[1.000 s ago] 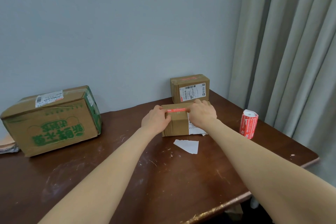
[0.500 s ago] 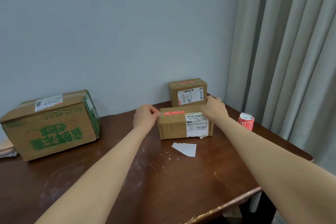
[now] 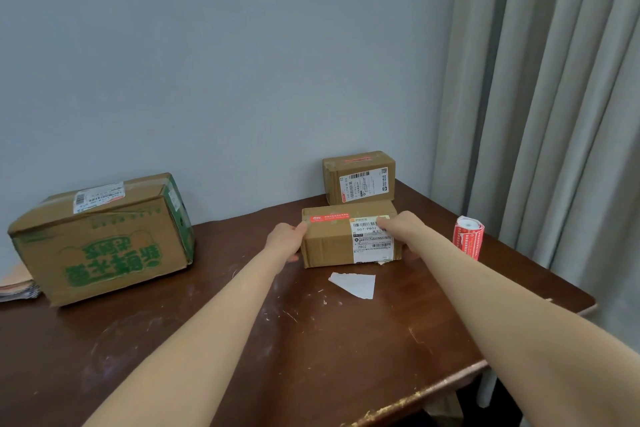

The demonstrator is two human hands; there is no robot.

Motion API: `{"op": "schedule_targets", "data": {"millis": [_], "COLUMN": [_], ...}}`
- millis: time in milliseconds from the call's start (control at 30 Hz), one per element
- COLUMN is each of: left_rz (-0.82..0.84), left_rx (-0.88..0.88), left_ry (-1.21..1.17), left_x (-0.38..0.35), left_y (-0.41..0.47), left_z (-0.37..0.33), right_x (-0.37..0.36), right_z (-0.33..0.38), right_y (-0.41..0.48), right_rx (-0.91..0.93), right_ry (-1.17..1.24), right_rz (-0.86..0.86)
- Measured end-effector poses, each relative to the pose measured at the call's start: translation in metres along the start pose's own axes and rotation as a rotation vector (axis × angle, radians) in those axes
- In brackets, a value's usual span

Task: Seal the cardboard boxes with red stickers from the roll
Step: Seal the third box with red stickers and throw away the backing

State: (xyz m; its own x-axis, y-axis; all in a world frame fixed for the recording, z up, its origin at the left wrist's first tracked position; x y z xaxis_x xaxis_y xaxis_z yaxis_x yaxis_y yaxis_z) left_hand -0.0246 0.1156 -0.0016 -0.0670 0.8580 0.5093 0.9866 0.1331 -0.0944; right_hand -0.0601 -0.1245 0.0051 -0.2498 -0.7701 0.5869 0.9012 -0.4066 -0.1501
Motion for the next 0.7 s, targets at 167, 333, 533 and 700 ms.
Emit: {"op": "schedule_targets", "data": {"millis": [167, 333, 533, 700], "left_rz": [-0.013, -0.103, -0.07, -0.053], "left_rx": [-0.01, -0.001, -0.026, -0.005], "left_ry": [-0.121, -0.347, -0.455, -0.444], "left_x": [0.01, 0.035, 0.037, 0.035], "left_y": [0.005, 0.013, 0.011, 0.005], "left_z": [-0.011, -0.032, -0.047, -0.048], "right_x": [0.006, 0.019, 0.027, 0.028], "right_z": [0.007, 0.035, 0.04, 0.034], "right_y": [-0.002, -0.008, -0.006, 0.005], "right_rx": [0.013, 0.14, 0.137, 0.103], "right_ry": [0.348, 0.594, 0.595, 0.599], "right_rz": [-0.006, 0.026, -0.024, -0.103]}}
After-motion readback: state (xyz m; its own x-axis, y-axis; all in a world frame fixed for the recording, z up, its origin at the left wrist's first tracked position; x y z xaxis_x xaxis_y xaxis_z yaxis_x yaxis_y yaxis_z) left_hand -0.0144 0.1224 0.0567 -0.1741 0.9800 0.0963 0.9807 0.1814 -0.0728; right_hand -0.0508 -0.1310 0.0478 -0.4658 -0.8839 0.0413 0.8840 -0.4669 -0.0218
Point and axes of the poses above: each hand's wrist, its own y-axis towards the middle knuckle, its own x-axis out of the back of the hand, z = x × y, the point moved 7 cm from there along y, towards the middle knuckle, and after that the axes turned 5 degrees about -z, right-handed, at the moved point
